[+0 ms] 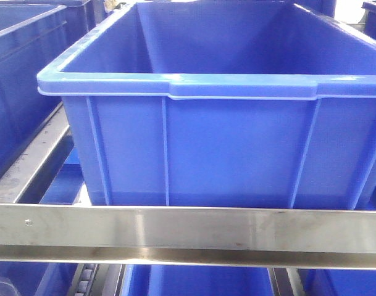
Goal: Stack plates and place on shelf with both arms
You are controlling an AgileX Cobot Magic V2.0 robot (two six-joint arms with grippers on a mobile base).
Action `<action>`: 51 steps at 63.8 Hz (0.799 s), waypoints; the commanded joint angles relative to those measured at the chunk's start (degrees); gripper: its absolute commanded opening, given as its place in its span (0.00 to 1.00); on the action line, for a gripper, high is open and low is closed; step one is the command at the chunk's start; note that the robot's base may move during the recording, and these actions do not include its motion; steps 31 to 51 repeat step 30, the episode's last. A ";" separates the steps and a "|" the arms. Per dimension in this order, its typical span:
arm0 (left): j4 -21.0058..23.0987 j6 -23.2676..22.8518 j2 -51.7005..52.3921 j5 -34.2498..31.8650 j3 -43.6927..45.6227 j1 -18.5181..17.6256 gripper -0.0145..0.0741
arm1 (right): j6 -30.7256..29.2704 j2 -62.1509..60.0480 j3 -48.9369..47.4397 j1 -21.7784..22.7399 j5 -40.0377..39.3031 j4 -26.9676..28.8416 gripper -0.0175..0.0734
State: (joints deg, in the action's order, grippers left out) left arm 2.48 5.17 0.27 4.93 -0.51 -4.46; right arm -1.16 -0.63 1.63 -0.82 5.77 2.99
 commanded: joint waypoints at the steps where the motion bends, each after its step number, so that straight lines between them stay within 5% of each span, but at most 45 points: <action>1: 0.33 -0.46 1.30 -4.50 -0.15 -0.07 0.25 | -0.23 -1.07 0.05 0.37 -5.04 -0.62 0.25; 51: 0.33 -0.46 1.30 -4.50 -0.15 -0.07 0.25 | -0.23 -1.07 0.05 0.37 -5.04 -0.62 0.25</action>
